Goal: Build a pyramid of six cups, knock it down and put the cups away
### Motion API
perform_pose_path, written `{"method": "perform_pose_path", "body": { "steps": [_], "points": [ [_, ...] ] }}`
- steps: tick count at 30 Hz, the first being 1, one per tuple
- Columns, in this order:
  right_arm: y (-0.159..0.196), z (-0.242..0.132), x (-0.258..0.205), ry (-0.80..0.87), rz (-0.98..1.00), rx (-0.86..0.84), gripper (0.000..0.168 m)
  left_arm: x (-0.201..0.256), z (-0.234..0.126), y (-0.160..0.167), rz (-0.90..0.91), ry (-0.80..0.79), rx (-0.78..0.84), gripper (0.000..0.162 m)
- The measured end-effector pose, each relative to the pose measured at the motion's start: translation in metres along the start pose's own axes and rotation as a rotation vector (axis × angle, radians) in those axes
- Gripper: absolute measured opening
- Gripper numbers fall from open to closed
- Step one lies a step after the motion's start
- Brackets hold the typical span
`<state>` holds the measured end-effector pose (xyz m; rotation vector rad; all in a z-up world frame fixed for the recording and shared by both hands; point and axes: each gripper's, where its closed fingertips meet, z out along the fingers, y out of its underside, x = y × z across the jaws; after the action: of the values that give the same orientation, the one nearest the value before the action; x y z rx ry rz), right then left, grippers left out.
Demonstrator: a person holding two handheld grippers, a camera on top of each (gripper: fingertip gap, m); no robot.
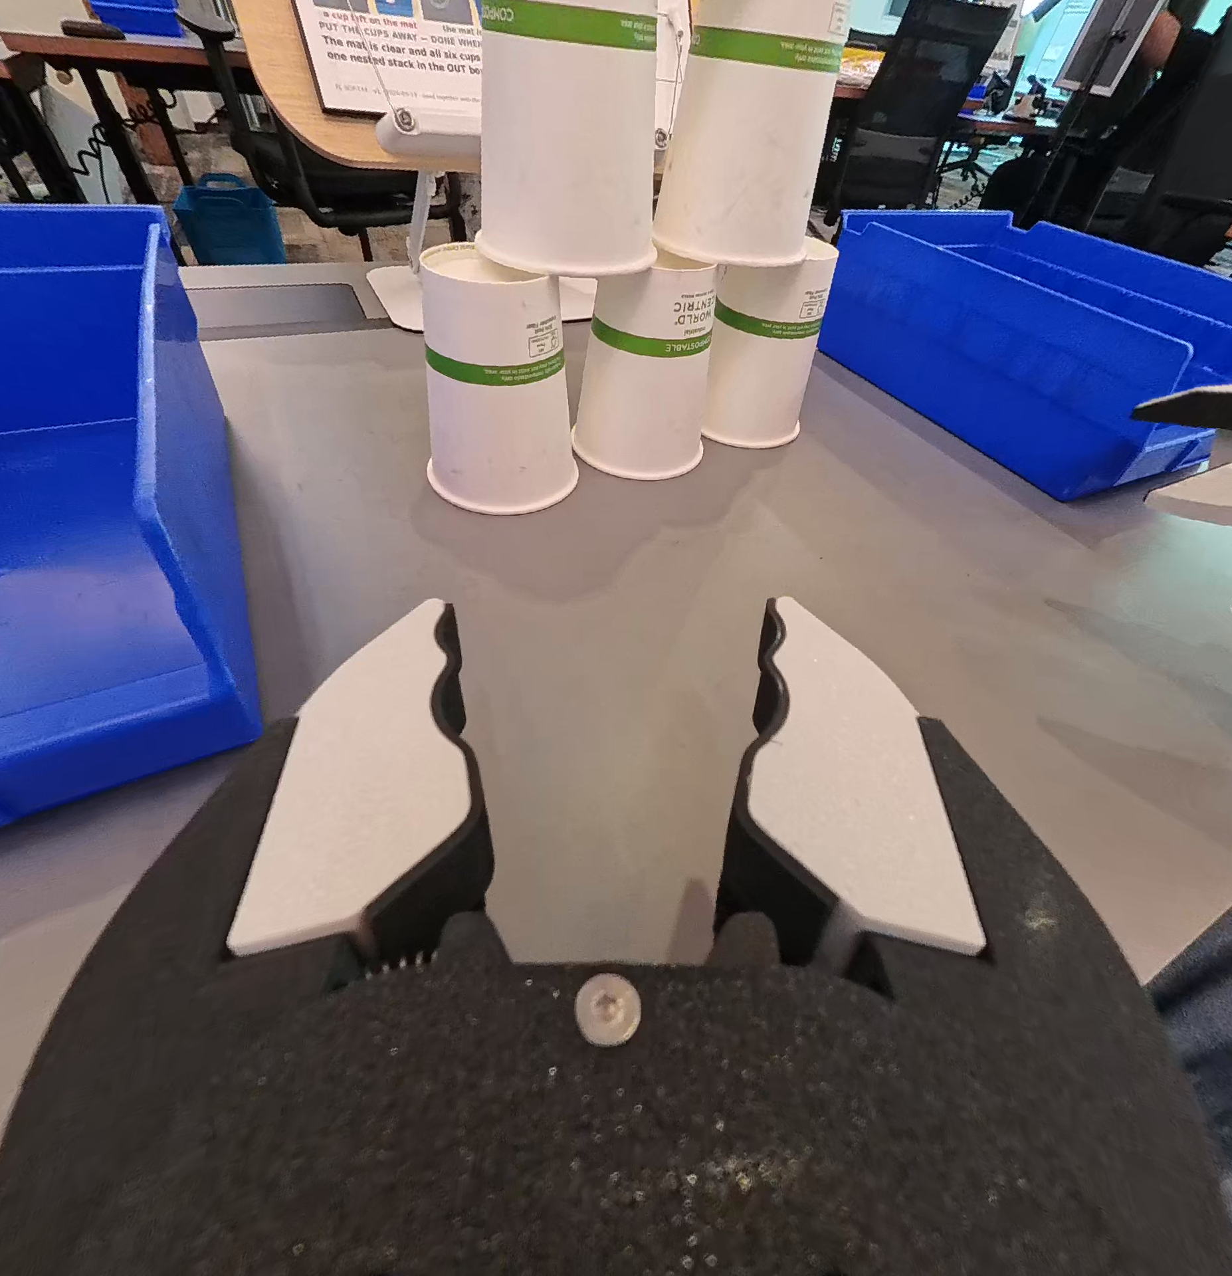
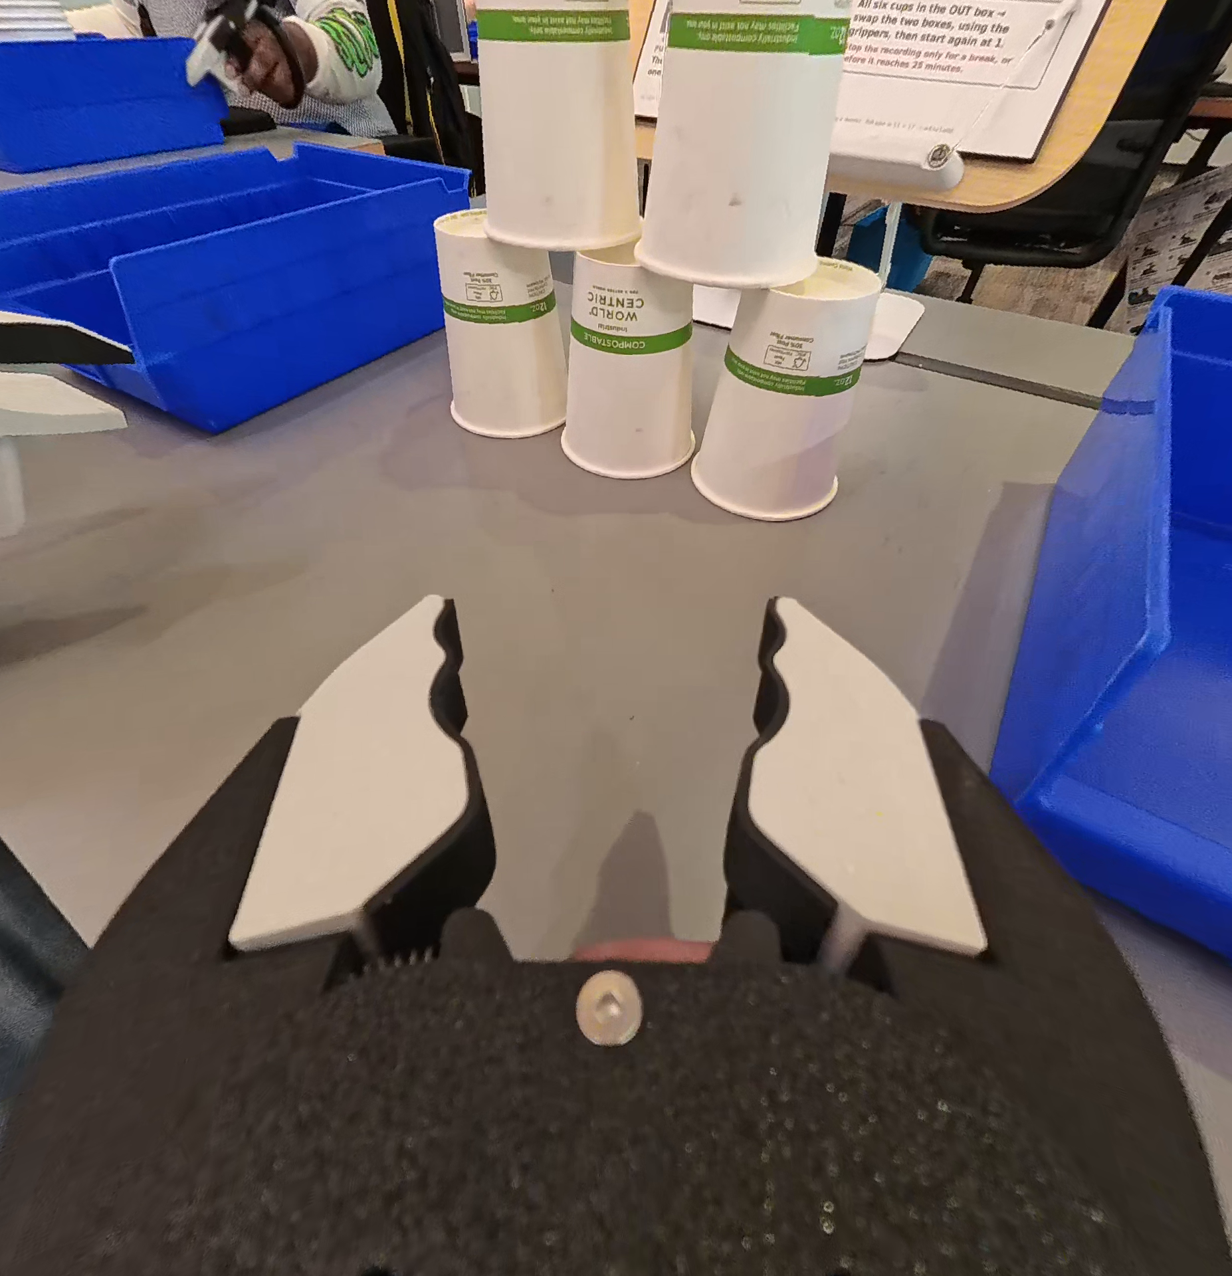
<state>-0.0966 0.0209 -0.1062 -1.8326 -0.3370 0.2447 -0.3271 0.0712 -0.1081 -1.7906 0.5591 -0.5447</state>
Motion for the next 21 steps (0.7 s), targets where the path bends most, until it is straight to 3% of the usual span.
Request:
{"method": "perform_pose_path", "body": {
  "steps": [1,3,5,7,10,12,13,15,18,19,21],
  "points": [
    [0.001,0.0,-0.001,-0.006,-0.004,-0.005,0.078,0.001,0.0,0.0,0.003,0.003,-0.002,0.082],
    [0.005,0.001,-0.008,-0.048,-0.03,-0.033,0.054,0.001,0.001,0.001,0.005,0.006,-0.005,0.082],
    [0.01,0.001,-0.026,-0.151,-0.084,-0.078,0.0,0.001,0.0,0.0,0.023,0.005,-0.005,0.082],
    [0.009,0.011,-0.055,-0.247,-0.138,-0.115,0.0,-0.009,-0.004,-0.006,0.066,-0.032,0.015,0.081],
    [0.028,0.013,-0.17,-0.73,-0.351,-0.271,0.0,-0.029,-0.01,-0.013,0.068,-0.076,0.037,0.079],
    [0.064,-0.002,-0.236,-1.026,-0.64,-0.426,0.0,-0.044,-0.011,-0.016,0.013,-0.088,0.047,0.078],
    [0.075,0.004,-0.25,-1.057,-0.784,-0.463,0.0,-0.05,-0.011,-0.016,-0.021,-0.084,0.047,0.079],
    [0.075,0.036,-0.259,-1.054,-0.901,-0.48,0.0,-0.061,-0.009,-0.016,-0.065,-0.087,0.051,0.079],
    [0.035,0.125,-0.212,-0.893,-0.748,-0.478,0.0,-0.071,-0.009,-0.015,-0.078,-0.097,0.049,0.078],
    [0.019,0.164,-0.169,-0.733,-0.717,-0.477,0.0,-0.073,-0.009,-0.014,-0.081,-0.098,0.049,0.078],
    [-0.025,0.229,-0.046,-0.238,-0.647,-0.426,0.0,-0.073,-0.008,-0.013,-0.094,-0.087,0.049,0.078]
  ]
}}
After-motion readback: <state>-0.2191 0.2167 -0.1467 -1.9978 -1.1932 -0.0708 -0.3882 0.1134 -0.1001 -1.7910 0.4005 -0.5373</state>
